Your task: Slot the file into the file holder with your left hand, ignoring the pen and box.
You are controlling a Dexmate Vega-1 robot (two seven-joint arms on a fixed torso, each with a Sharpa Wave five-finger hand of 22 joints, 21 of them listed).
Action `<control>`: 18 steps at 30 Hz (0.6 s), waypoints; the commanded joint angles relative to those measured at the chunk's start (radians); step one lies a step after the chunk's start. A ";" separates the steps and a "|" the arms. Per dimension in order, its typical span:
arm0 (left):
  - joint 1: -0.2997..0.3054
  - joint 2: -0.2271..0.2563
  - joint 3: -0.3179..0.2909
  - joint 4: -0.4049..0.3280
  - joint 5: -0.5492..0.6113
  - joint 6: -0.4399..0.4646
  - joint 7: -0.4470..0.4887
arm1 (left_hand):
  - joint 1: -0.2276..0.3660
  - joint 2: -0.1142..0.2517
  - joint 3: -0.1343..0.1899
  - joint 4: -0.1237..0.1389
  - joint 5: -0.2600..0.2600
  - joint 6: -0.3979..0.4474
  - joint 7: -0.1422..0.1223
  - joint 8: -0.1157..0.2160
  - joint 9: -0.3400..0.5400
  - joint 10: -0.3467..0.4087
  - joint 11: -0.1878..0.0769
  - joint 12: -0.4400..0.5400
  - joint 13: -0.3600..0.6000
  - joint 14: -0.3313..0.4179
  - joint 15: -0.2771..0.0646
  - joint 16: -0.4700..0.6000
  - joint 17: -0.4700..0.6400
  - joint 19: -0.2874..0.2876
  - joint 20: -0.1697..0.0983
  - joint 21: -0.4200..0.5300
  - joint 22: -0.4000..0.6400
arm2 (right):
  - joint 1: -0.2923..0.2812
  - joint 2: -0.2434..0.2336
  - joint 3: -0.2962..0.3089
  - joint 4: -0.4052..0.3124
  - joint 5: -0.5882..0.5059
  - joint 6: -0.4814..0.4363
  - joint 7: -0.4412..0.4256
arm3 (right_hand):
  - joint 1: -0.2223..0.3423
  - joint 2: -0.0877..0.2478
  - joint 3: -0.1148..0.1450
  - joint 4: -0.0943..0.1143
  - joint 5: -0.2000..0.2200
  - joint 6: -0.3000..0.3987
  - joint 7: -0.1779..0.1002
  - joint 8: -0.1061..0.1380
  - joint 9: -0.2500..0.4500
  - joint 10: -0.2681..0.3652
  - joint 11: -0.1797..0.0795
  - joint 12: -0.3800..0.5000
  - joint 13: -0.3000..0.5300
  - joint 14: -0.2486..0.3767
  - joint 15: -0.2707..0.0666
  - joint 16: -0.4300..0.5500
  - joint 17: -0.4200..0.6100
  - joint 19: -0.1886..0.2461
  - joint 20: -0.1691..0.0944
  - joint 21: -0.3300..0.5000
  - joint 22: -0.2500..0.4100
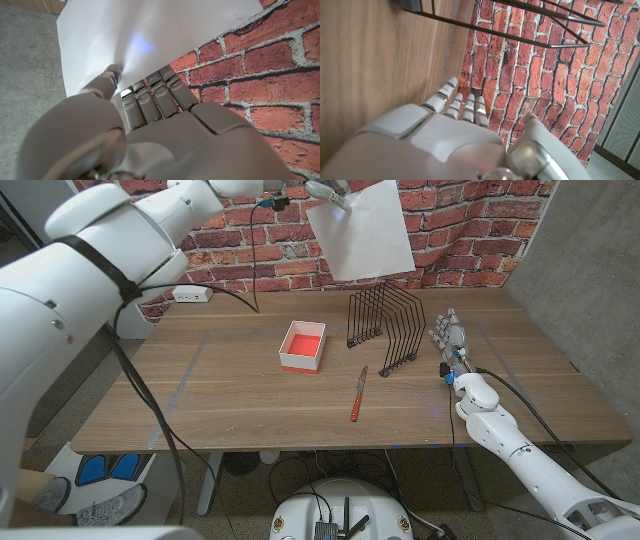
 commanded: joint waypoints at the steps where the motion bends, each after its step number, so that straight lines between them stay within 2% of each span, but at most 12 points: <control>1: -0.008 -0.007 0.013 0.001 0.005 0.018 0.010 | 0.004 0.004 -0.005 0.001 -0.003 0.004 -0.004 0.006 0.004 -0.003 -0.002 0.002 0.005 -0.007 -0.095 0.001 0.004 -0.006 -0.063 -0.004 0.004 | 0.007 0.004 -0.002 0.007 -0.003 0.003 -0.003 | -0.012 0.042 0.001 0.007 0.005 0.005 0.005 0.002 0.003 0.012 0.001 0.003 0.003 -0.002 -0.006 0.003 0.003 0.003 0.001 0.000 0.003; 18: -0.023 -0.024 0.046 0.003 0.023 0.057 0.031 | 0.005 0.005 -0.007 0.002 -0.004 0.003 -0.004 0.006 0.003 -0.003 -0.001 0.002 0.005 -0.006 -0.094 0.003 0.004 -0.007 -0.063 -0.003 0.004 | 0.021 0.012 -0.004 0.027 -0.003 0.009 0.003 | -0.012 0.043 0.002 0.008 0.006 0.006 0.006 0.002 0.003 0.012 0.001 0.003 0.003 -0.001 -0.005 0.003 0.003 0.004 0.001 0.000 0.003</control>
